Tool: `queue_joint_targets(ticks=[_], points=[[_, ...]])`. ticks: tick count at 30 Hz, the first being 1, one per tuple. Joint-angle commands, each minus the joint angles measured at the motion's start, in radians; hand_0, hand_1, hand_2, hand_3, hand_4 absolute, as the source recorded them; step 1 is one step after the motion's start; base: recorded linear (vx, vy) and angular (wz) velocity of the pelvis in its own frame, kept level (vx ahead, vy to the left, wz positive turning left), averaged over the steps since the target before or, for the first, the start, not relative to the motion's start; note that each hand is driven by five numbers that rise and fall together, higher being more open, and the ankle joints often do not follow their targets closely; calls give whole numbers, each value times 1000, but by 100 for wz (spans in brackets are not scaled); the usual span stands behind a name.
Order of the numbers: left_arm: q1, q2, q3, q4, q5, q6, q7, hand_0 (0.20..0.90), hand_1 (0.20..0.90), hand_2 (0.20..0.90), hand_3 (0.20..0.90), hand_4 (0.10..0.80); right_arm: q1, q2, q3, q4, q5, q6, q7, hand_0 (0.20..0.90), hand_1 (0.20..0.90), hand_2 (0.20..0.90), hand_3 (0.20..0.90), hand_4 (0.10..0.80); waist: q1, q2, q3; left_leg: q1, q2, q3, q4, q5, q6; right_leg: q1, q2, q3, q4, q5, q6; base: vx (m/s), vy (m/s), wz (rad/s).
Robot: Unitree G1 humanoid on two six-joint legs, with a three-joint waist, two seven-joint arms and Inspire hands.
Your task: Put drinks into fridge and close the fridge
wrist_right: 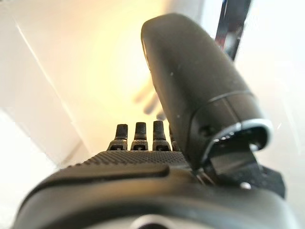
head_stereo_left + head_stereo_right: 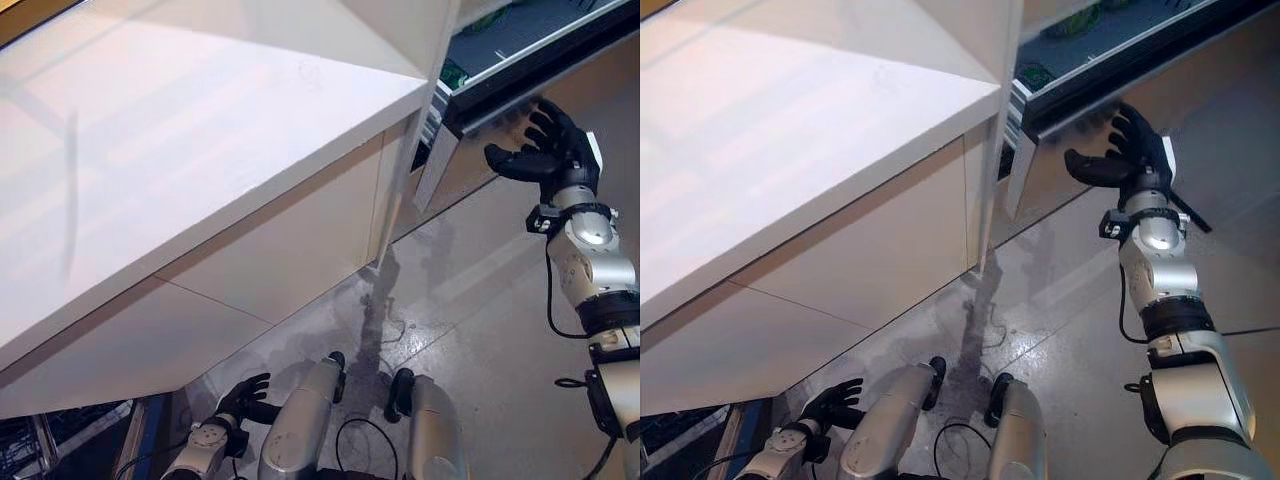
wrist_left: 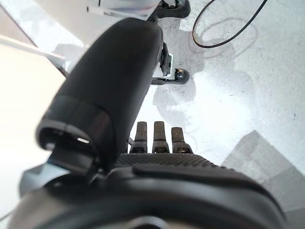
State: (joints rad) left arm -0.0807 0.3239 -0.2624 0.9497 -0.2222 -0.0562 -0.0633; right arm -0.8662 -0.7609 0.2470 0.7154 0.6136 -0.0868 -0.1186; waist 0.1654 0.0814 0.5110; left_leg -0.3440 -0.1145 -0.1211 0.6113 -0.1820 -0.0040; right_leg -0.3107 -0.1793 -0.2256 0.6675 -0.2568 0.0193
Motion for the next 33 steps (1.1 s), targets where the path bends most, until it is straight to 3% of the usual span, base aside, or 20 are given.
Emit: queue_joint_targets(ticks=[1,12,20,27,33], points=[[73,82,-13,-47,25,-32,-17,900,900,900,900,800,-260,-26,47,-78,-48,-143,58,900,900,900,900,800,66,-56,-113,52,-2,43,-101,-16,85,60,6,0,-54,53,-20,44,-34,21],[88,99,-6,-38,65,-28,-27,900,900,900,900,800,-233,-47,20,-52,-42,-97,-21,900,900,900,900,800,69,-82,-142,107,9,36,-153,-17,82,135,24,-9,-146,71,-10,17,-60,6],[90,86,9,-20,88,-22,-44,900,900,900,900,800,-44,-36,-94,-146,13,-75,-37,900,900,900,900,800,4,-100,-198,186,32,63,-260,3,68,195,62,32,-304,110,1,-51,-53,-8],[84,42,78,-17,25,33,-21,900,900,900,900,800,308,103,-186,-290,59,-37,45,900,900,900,900,800,-81,-112,-312,293,58,120,-455,64,30,264,115,73,-501,160,27,-86,-42,-35],[84,2,132,-12,-12,39,-11,900,900,900,900,800,563,229,-181,-261,-55,-16,162,900,900,900,900,800,-140,-104,-374,359,74,167,-553,98,13,312,150,92,-573,177,30,-93,-11,-38]])
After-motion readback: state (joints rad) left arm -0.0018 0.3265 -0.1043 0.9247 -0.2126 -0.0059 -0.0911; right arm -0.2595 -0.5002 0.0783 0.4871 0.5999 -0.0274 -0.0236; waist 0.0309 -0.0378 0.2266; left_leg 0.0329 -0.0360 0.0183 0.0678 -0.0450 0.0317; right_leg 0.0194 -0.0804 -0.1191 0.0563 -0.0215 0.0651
